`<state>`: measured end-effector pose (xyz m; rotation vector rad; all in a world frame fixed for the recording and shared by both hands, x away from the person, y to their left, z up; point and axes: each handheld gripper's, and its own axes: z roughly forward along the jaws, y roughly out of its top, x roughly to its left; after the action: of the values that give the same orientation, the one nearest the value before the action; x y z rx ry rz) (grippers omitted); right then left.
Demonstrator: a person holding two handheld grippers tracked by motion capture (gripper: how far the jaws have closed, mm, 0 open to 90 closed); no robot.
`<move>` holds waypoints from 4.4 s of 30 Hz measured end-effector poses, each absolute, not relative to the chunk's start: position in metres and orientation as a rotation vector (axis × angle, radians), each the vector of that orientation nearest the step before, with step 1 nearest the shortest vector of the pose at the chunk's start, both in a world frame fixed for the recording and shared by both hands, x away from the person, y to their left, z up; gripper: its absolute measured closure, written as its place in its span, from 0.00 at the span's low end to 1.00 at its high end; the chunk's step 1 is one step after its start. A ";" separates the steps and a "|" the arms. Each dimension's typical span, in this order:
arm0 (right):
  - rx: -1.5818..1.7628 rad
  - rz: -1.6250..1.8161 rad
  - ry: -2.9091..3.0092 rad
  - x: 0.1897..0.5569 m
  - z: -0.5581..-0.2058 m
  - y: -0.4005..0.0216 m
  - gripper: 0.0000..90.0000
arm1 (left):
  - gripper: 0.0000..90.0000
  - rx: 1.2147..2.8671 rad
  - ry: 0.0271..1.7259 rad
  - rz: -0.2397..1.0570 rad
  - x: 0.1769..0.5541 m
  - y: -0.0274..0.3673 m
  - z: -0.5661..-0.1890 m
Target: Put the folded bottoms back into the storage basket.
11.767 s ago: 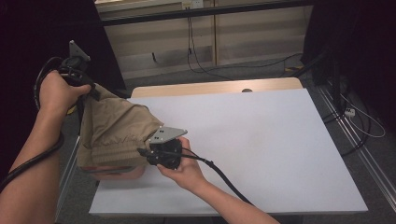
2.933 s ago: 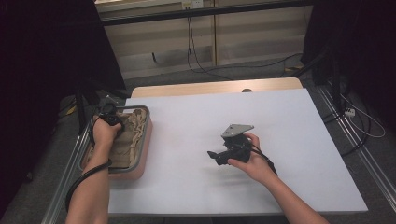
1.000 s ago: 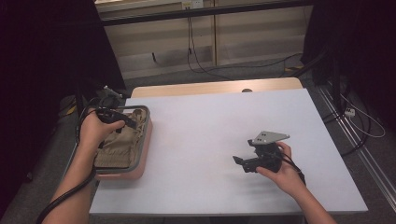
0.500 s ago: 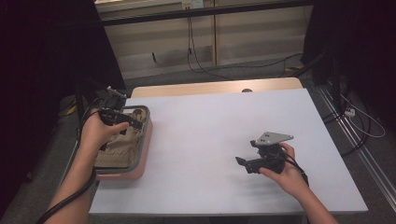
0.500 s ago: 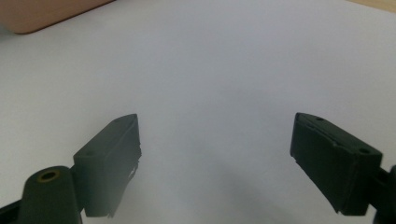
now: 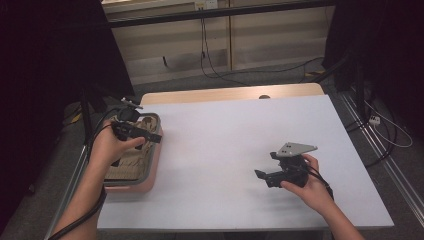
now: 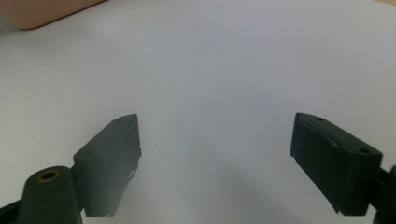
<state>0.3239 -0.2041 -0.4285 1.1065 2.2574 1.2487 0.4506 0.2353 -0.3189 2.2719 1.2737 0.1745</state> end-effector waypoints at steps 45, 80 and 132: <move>1.156 1.223 2.306 0.306 -0.439 -0.228 0.17 | 0.17 2.266 0.980 0.068 0.398 0.176 -0.356; 1.156 1.181 2.320 0.296 -0.443 -0.239 0.17 | 0.16 2.237 0.927 0.011 0.367 0.177 -0.410; 1.182 1.154 2.313 0.282 -0.447 -0.264 0.17 | 0.10 2.197 0.809 0.026 0.349 0.198 -0.430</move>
<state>0.2822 -0.2640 -0.4474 1.1816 2.3135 1.1540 0.3494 0.1981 -0.4301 2.1969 0.8091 0.0259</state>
